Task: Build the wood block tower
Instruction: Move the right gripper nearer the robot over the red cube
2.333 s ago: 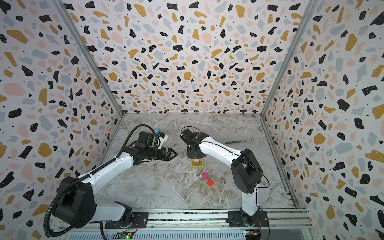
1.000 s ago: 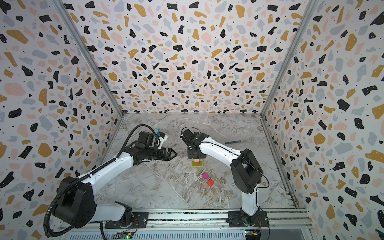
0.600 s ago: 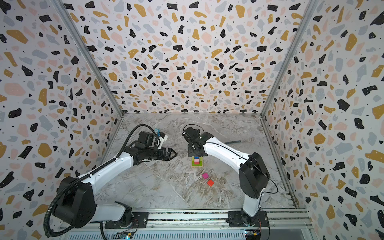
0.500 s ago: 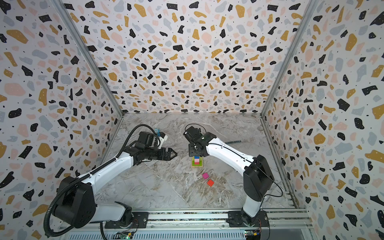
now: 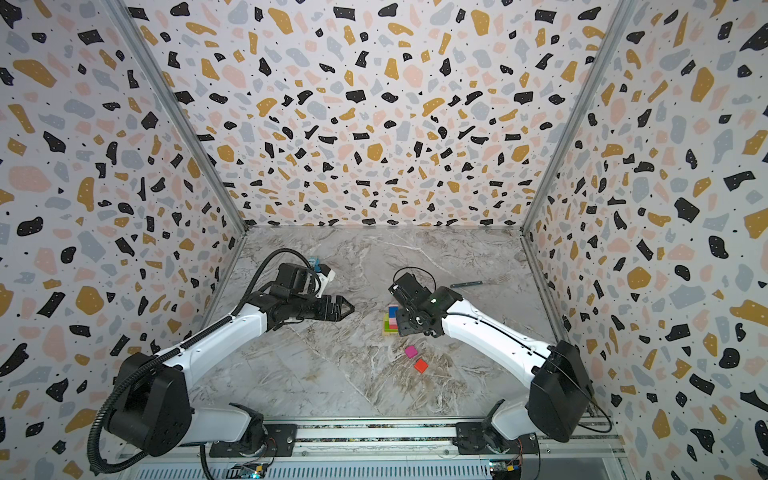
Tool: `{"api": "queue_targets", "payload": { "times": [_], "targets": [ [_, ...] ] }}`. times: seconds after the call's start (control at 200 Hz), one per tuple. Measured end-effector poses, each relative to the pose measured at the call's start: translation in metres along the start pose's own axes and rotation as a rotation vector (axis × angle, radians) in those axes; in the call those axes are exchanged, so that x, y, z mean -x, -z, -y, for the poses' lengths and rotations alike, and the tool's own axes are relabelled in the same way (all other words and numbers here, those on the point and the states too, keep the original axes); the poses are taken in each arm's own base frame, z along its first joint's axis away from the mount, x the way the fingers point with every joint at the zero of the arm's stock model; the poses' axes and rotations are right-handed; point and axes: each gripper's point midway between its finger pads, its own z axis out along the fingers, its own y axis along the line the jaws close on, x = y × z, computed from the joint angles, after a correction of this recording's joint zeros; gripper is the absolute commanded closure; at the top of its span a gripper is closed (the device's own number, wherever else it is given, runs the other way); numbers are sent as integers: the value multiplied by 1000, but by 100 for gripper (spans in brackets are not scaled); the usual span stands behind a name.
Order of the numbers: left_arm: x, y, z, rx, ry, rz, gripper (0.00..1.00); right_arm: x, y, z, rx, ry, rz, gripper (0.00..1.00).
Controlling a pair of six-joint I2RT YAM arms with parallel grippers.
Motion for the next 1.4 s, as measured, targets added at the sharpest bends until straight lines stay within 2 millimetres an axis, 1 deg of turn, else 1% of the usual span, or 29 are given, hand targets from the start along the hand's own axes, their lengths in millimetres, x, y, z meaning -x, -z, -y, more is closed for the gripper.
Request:
{"api": "queue_targets", "payload": {
  "times": [0.115, 0.265, 0.431, 0.581, 0.726, 0.786, 1.016, 1.086, 1.146, 1.191, 1.292, 1.402],
  "targets": [
    [0, -1, -1, 5, 1, -1, 2, -21, -1, 7, 8, 18, -24, 38],
    [-1, -2, -3, 9, 3, -5, 2, -48, -9, 13, 20, 30, -72, 39],
    [-1, -3, -4, 16, 5, -7, 2, -73, -17, 16, 49, 39, -116, 44],
    [-1, -3, -5, 18, 5, -7, 2, -91, -27, 14, 62, 53, -155, 44],
    [-1, -3, -5, 21, 6, -7, 2, -96, -35, 8, 66, 45, -171, 44],
    [-1, -3, -5, 21, 5, -6, 2, -101, -40, 6, 64, 49, -181, 43],
    [-1, -3, -6, 24, 6, -6, 2, -119, -58, 8, 30, 54, -234, 39],
    [-1, -3, -6, 24, 6, -6, 2, -120, -61, 6, 26, 58, -238, 39],
    [-1, -3, -6, 24, 6, -6, 2, -119, -63, 6, 24, 61, -235, 34],
    [-1, -3, -6, 24, 6, -6, 2, -119, -65, 5, 21, 63, -235, 34],
    [-1, -3, -6, 24, 5, -6, 2, -120, -70, 6, 7, 67, -239, 34],
    [-1, -3, -6, 24, 6, -6, 2, -119, -74, 7, -4, 70, -238, 38]
  ]
}}
